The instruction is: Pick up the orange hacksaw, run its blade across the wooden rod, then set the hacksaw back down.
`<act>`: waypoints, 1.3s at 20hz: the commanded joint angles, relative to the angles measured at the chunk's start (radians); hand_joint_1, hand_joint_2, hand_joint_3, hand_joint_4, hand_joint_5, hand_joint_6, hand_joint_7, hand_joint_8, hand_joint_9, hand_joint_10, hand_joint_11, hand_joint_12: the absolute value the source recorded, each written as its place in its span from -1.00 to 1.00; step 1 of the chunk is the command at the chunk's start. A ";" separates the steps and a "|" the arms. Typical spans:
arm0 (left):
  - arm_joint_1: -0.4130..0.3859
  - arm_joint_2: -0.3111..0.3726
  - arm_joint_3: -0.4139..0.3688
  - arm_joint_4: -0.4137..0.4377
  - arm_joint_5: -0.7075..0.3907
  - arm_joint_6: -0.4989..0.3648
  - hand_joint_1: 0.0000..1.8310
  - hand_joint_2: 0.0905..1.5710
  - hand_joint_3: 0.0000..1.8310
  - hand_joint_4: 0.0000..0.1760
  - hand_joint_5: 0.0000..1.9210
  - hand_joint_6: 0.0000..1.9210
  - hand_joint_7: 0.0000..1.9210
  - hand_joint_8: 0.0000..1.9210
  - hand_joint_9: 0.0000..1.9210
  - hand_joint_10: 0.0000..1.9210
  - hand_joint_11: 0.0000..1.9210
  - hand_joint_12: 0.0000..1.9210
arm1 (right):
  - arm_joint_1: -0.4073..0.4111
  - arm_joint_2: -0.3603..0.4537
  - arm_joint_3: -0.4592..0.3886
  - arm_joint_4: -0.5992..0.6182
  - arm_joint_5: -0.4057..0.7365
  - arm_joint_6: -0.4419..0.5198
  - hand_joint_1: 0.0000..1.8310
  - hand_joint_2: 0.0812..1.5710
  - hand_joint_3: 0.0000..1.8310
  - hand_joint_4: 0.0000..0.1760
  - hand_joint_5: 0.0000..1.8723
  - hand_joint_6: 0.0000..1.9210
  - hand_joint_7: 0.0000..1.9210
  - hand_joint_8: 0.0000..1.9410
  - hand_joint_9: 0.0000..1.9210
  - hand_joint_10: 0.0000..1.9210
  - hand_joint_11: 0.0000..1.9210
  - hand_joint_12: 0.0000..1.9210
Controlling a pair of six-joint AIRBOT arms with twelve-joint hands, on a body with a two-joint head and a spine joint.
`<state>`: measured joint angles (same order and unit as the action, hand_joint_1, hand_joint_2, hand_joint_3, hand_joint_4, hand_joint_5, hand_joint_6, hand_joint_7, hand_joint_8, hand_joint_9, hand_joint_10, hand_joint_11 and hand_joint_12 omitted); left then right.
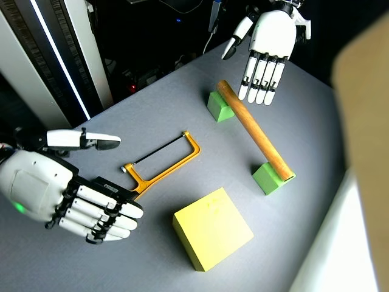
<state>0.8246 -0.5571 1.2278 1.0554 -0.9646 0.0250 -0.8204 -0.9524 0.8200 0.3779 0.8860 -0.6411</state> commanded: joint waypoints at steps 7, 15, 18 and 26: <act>-0.158 -0.006 -0.031 -0.068 -0.124 0.006 -0.67 0.55 -1.00 -1.00 -0.44 -0.97 -0.26 -0.90 -0.15 -0.74 -0.54 0.18 | 0.205 0.001 0.098 -0.404 -0.120 0.129 -0.34 0.31 -1.00 -1.00 0.03 -0.43 -0.07 0.04 -0.19 0.46 -0.18 0.79; -0.288 -0.033 -0.088 -0.060 -0.196 0.006 -0.10 0.62 -0.99 -0.95 -0.22 0.31 -0.07 0.35 -0.15 0.56 -0.26 0.80 | 0.376 -0.140 0.286 -0.920 -0.097 0.357 -0.27 0.38 -0.99 -1.00 -0.02 0.95 0.11 1.00 0.31 1.00 0.46 1.00; -0.300 -0.050 -0.070 -0.028 -0.243 0.006 -0.18 0.68 -1.00 -1.00 0.27 1.00 0.31 1.00 0.34 1.00 0.33 1.00 | 0.473 -0.216 0.385 -1.126 -0.058 0.431 -0.42 0.68 -0.99 -1.00 0.31 1.00 0.42 1.00 0.60 1.00 0.77 1.00; -0.290 -0.058 -0.074 -0.011 -0.254 0.005 -0.22 0.71 -1.00 -1.00 0.39 1.00 0.49 1.00 0.50 1.00 0.56 1.00 | 0.616 -0.355 0.508 -1.414 0.042 0.504 -0.25 0.75 -1.00 -1.00 0.24 1.00 0.41 1.00 0.58 1.00 0.77 1.00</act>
<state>0.5426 -0.6151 1.1519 1.1179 -1.1542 0.0288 -0.2142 -1.3144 1.3277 -1.1084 0.8524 -0.1368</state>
